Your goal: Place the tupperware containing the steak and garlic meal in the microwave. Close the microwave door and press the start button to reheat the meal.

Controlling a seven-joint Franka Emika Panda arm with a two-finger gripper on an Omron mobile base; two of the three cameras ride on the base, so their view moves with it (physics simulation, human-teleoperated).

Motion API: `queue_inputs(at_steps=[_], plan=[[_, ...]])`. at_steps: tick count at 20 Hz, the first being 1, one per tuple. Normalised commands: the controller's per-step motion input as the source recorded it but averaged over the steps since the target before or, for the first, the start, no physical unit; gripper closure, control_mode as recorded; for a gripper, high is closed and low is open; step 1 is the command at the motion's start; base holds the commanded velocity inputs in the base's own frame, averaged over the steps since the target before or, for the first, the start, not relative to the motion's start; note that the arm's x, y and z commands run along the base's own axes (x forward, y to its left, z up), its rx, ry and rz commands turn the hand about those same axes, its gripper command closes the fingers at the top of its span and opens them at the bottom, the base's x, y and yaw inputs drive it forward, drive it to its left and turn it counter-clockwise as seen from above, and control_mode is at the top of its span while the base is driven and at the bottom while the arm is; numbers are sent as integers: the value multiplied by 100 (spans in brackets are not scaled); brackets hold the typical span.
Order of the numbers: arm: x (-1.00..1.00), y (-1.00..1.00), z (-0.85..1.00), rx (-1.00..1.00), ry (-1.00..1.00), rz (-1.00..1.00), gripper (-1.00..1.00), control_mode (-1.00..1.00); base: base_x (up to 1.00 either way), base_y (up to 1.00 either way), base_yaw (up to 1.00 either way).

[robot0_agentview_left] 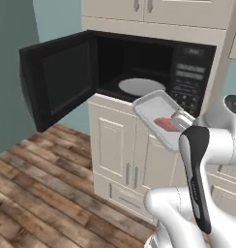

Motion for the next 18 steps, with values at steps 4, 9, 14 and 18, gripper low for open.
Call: queue_inputs(at_steps=[4,9,14,18], plan=[[0,0,0,0,0,0,100,100,62,16,-28],[0,0,0,0,0,0,100,100,56,37,-23],[0,0,0,0,0,0,100,100,39,50,-19],[0,0,0,0,0,0,100,100,11,24,-23]])
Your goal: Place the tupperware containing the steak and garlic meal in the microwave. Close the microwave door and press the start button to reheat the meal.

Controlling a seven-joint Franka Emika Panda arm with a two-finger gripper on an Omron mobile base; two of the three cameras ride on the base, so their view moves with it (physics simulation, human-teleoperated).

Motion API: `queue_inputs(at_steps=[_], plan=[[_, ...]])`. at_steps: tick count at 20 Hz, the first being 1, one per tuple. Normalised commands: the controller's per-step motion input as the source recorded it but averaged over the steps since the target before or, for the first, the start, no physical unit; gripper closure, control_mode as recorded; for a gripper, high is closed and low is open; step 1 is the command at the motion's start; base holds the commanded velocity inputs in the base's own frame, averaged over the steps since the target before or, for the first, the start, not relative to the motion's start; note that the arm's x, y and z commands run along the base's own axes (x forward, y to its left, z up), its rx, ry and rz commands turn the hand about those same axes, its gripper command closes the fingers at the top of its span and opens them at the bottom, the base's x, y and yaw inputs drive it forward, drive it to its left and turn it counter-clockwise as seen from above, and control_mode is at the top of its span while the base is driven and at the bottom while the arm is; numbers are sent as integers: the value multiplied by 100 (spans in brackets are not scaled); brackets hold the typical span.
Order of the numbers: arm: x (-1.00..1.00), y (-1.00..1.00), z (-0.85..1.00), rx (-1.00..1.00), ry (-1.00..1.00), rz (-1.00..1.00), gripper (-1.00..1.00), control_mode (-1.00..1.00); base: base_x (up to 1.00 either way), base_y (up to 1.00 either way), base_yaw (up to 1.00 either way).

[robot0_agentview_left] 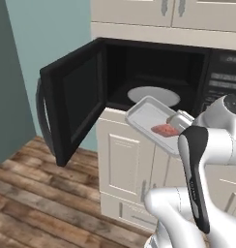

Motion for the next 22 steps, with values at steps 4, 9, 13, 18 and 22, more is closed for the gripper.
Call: queue_inputs(at_steps=[4,9,13,18,22], plan=[[0,0,0,0,0,0,100,100,0,0,-28],[0,0,0,0,0,0,100,100,0,2,-32],[0,0,0,0,0,0,100,100,3,14,-35],[0,0,0,0,0,0,100,100,9,20,-35],[0,0,0,0,0,0,100,100,11,31,-31]])
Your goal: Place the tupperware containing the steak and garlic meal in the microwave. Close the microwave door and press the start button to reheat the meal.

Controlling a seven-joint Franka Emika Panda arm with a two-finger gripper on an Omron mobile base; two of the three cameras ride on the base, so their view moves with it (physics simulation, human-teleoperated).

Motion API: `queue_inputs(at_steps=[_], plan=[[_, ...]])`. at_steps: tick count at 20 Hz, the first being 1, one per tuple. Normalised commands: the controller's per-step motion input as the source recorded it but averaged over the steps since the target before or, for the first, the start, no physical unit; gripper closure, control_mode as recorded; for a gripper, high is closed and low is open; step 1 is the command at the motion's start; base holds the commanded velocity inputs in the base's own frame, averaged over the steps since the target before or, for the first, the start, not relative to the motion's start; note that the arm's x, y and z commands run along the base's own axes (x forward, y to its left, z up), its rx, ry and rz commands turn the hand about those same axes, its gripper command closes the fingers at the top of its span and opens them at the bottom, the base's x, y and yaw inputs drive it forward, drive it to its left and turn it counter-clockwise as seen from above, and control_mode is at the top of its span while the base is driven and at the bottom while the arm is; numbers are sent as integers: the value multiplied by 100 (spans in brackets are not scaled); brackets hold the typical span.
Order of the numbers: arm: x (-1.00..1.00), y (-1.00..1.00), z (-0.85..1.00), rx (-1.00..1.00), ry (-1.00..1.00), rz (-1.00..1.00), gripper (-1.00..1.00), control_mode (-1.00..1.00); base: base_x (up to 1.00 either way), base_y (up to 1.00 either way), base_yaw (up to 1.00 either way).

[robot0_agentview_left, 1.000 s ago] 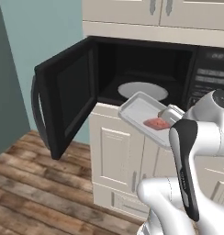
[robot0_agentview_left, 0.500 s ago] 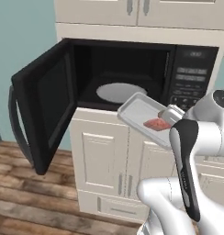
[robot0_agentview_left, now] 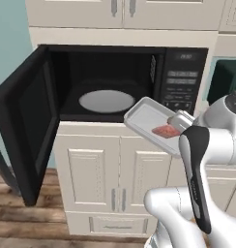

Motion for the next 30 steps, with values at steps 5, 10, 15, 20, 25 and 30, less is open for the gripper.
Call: queue_inputs(at_steps=[5,10,15,20,25,30], plan=[[0,0,0,0,0,0,100,100,15,39,-26],[0,0,0,0,0,0,100,100,19,39,-18],[0,0,0,0,0,0,100,100,14,33,-13],[0,0,0,0,0,0,100,100,14,35,-10],[0,0,0,0,0,0,100,100,3,32,-1],[0,0,0,0,0,0,100,100,1,13,5]])
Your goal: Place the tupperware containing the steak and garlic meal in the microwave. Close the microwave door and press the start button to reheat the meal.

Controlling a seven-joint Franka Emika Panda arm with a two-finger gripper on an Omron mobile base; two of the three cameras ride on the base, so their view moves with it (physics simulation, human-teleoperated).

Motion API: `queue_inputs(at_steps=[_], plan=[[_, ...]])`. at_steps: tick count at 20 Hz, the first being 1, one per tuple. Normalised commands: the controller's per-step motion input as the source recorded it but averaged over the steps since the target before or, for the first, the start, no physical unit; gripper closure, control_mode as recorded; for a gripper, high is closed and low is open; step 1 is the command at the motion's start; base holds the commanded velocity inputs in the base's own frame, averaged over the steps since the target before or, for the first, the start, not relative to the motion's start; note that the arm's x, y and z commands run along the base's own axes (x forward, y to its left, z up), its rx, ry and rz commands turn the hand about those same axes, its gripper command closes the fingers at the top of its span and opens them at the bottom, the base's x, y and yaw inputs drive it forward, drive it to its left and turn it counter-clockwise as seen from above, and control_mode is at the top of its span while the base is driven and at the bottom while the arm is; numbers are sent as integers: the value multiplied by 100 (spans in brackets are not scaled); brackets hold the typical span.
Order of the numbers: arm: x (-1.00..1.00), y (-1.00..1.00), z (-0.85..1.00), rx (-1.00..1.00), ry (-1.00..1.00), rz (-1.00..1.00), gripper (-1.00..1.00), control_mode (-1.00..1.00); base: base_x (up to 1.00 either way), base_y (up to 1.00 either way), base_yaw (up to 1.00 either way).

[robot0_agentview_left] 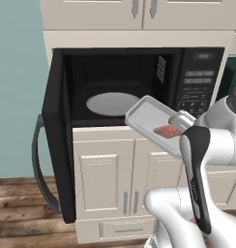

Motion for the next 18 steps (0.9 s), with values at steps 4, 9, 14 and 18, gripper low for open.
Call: queue_inputs(at_steps=[4,9,14,18], plan=[[0,0,0,0,0,0,100,100,6,2,13],[0,0,0,0,0,0,100,100,10,2,24],[0,0,0,0,0,0,100,100,8,0,26],[0,0,0,0,0,0,100,100,12,0,25]])
